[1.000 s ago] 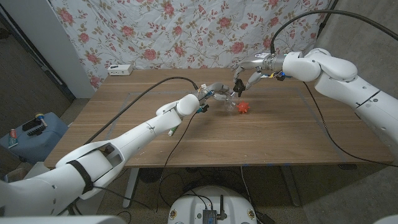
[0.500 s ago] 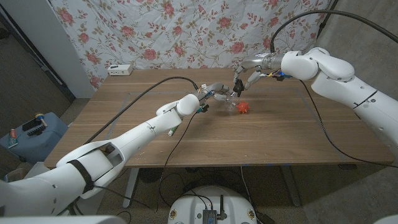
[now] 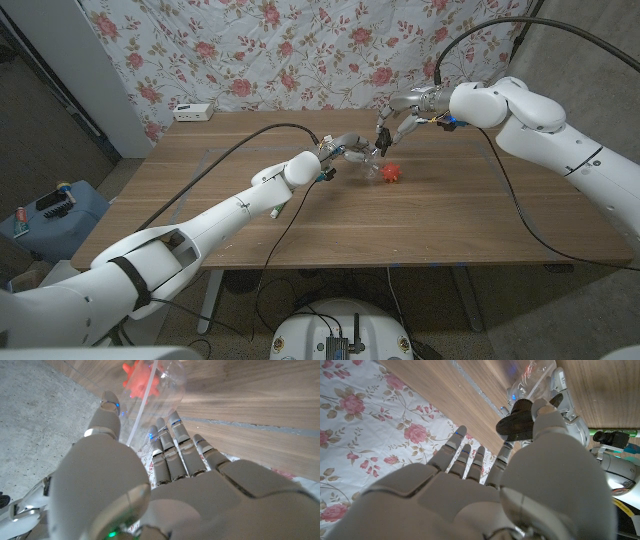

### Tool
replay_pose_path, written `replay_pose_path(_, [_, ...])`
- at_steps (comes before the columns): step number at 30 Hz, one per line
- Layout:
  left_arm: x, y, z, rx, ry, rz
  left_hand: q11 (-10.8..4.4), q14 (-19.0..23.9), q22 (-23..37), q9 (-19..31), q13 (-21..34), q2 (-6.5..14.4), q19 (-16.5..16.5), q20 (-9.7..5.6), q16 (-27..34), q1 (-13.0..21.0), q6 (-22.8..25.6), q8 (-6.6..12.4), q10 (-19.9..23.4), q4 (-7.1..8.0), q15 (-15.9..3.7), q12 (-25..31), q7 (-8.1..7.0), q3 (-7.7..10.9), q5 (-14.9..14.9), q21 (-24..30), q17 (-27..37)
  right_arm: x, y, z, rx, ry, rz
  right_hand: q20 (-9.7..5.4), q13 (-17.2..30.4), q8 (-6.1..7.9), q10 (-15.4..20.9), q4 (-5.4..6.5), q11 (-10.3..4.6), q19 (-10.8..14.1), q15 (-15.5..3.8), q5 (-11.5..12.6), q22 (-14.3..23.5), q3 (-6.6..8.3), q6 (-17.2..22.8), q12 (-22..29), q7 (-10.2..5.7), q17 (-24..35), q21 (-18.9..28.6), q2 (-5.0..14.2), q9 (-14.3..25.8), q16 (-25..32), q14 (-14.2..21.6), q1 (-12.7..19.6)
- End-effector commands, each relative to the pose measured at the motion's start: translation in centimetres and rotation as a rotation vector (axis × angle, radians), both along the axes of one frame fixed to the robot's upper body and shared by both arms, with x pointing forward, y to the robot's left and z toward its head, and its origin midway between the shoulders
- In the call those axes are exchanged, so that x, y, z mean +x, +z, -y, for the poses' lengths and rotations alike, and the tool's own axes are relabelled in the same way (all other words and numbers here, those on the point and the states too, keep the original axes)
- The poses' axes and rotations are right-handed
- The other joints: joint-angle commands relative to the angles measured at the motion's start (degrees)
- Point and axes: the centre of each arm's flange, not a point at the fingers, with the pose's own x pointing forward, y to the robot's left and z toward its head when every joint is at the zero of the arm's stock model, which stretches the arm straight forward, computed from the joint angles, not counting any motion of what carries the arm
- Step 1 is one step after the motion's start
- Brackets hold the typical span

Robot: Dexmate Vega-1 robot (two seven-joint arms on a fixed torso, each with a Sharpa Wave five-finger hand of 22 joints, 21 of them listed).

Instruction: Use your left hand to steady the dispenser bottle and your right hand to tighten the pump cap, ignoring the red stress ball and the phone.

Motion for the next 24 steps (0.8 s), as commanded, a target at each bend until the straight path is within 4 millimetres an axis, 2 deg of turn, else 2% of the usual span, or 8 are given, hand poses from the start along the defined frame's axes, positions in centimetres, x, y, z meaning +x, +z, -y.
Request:
replay_pose_path(1, [-0.13,-0.14,0.07,-0.003,-0.006,0.003,-1.18,0.3,0.1,0.0,0.2,4.8,0.0,-4.38,0.3,-1.7,3.4,0.33,1.5,6.49,-4.01,0.5,-3.23,6.79,0.2,0.0,0.3,-0.19,-0.27,-0.27,0.013,-0.021,-0.008,-0.12,0.2,-0.09,0.4,0.45,0.26,0.4,-1.41,-0.2,0.1,-0.01,0.7,0.3,0.18,0.3,-0.2,0.00,0.0,0.3,0.7,-0.5])
replay_pose_path(6, [-0.20,-0.16,0.08,-0.002,-0.008,0.005,-1.12,0.3,0.1,0.0,0.2,4.8,0.0,-4.39,0.3,-1.7,3.4,0.29,1.5,6.51,-3.99,0.4,-3.21,6.79,0.2,0.0,0.3,-0.35,-0.40,-0.38,0.002,-0.008,0.004,-0.13,0.2,-0.12,0.5,0.46,0.00,0.4,-1.56,-0.2,0.1,-0.01,0.8,0.3,0.17,0.4,-0.2,0.07,-0.1,0.4,0.8,-0.5])
replay_pose_path(13, [-0.33,-0.17,0.02,-0.003,-0.007,0.008,-1.13,0.3,0.1,0.0,0.2,4.8,0.0,-4.37,0.3,-1.7,3.3,0.28,1.4,6.50,-3.95,0.4,-3.06,6.77,0.2,0.0,0.3,-0.62,-0.56,-0.52,-0.023,0.004,0.041,0.13,0.3,-0.46,-0.3,0.07,-1.37,-0.5,-1.80,-0.2,0.1,0.25,0.4,-0.1,0.14,0.4,-0.7,0.31,-0.3,0.2,0.5,0.2])
replay_pose_path(15, [-0.37,-0.18,-0.01,-0.003,-0.006,0.009,-1.17,0.3,0.1,0.0,0.2,4.8,0.0,-4.38,0.3,-1.7,3.3,0.29,1.5,6.51,-3.93,0.4,-3.08,6.79,0.2,0.0,0.3,-0.78,-0.61,-0.51,-0.040,0.011,0.060,0.44,0.3,-0.63,-0.6,-0.20,-2.25,-1.1,-1.89,-0.1,0.1,0.37,0.1,-0.3,0.13,0.4,-0.9,0.31,-0.3,0.1,0.3,0.7])
replay_pose_path(19, [-0.48,-0.23,-0.05,-0.003,-0.006,0.009,-1.12,0.3,0.1,0.0,0.2,4.9,0.0,-4.39,0.3,-1.7,3.2,0.25,1.5,6.51,-3.91,0.5,-2.95,6.80,0.3,0.0,0.3,-0.96,-0.72,-0.50,-0.068,0.022,0.092,0.65,0.3,-0.86,-1.1,-0.63,-2.71,-1.9,-2.19,0.1,0.1,0.61,-0.4,-0.5,0.11,0.4,-1.1,0.37,-0.3,-0.2,-0.1,1.5])
replay_pose_path(21, [-0.53,-0.26,-0.07,-0.003,-0.005,0.009,-1.17,0.4,0.1,0.0,0.2,4.9,0.0,-4.39,0.3,-1.7,3.3,0.28,1.5,6.55,-3.88,0.4,-3.14,6.80,0.2,0.0,0.3,-0.97,-0.78,-0.46,-0.072,0.025,0.096,0.75,0.3,-1.00,-1.4,-0.91,-3.47,-2.5,-2.44,0.2,0.1,0.76,-0.7,-0.6,0.10,0.3,-1.3,0.39,-0.4,-0.3,-0.4,2.1])
replay_pose_path(24, [-0.62,-0.30,-0.08,-0.003,-0.004,0.010,-1.22,0.4,0.1,0.0,0.2,4.9,0.0,-4.37,0.3,-1.7,3.3,0.29,1.5,6.52,-3.95,0.4,-3.18,6.81,0.3,0.0,0.3,-0.97,-0.84,-0.34,-0.071,0.035,0.096,1.07,0.3,-1.38,-1.9,-1.02,-3.57,-2.9,-2.42,0.3,0.1,0.68,-1.4,-0.8,0.14,0.3,-1.3,0.16,-0.5,-0.4,-0.8,2.3])
